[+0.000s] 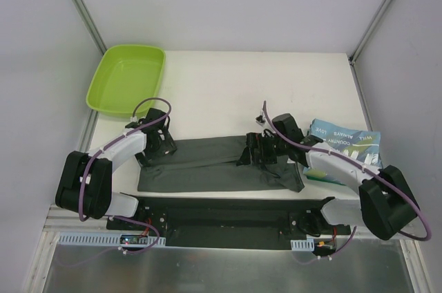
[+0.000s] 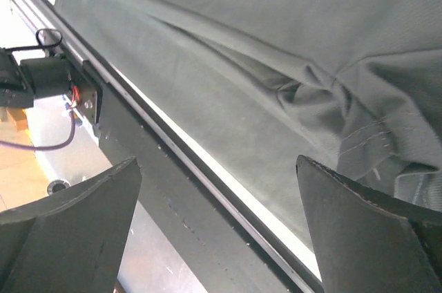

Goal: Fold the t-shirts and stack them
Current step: Fold the other side of the tshirt into a rectangle

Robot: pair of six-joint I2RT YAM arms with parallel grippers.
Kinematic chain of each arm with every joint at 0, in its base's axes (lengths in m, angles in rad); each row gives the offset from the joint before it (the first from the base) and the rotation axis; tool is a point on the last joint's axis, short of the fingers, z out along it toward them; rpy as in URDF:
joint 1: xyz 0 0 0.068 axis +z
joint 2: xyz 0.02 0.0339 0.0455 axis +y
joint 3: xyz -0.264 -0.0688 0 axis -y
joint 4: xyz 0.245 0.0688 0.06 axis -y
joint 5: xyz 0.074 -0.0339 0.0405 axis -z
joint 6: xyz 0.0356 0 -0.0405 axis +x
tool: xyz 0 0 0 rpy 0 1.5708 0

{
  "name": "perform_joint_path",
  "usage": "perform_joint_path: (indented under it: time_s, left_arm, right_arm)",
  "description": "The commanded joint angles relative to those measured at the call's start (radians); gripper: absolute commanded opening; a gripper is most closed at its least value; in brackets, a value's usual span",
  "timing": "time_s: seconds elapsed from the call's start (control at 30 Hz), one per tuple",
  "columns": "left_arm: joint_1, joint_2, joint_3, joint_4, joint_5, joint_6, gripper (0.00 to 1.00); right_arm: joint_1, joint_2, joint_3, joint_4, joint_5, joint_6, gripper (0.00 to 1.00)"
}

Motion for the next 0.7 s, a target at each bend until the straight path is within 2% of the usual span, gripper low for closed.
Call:
perform_joint_path:
  time_s: [0.0, 0.2, 0.4, 0.53, 0.63, 0.67]
  left_arm:
    - [0.011, 0.001, -0.021, -0.006, -0.001, 0.012, 0.99]
    - [0.011, -0.001, -0.023, -0.007, 0.0, 0.011, 0.99]
    - [0.011, 0.002, -0.021, -0.007, -0.001, 0.009, 0.99]
    - [0.011, -0.001, -0.024, -0.007, -0.001, 0.008, 0.99]
    - [0.011, -0.004, -0.024, -0.007, -0.003, 0.008, 0.99]
    - [0.011, -0.004, -0.024, -0.006, -0.003, 0.009, 0.99]
  right_arm:
    - [0.012, -0.083, -0.012, -0.024, -0.027, -0.025, 0.96]
    - [0.012, -0.175, -0.007, -0.113, 0.228, -0.056, 0.96]
    - [0.011, -0.088, -0.004, -0.041, 0.283, 0.029, 0.99]
    - [0.011, -0.021, -0.004, 0.035, 0.282, 0.093, 0.85]
    - [0.012, 0.004, -0.01, 0.052, 0.311, 0.125, 0.69]
    - [0.014, 0.004, -0.014, 0.052, 0.325, 0.131, 0.67]
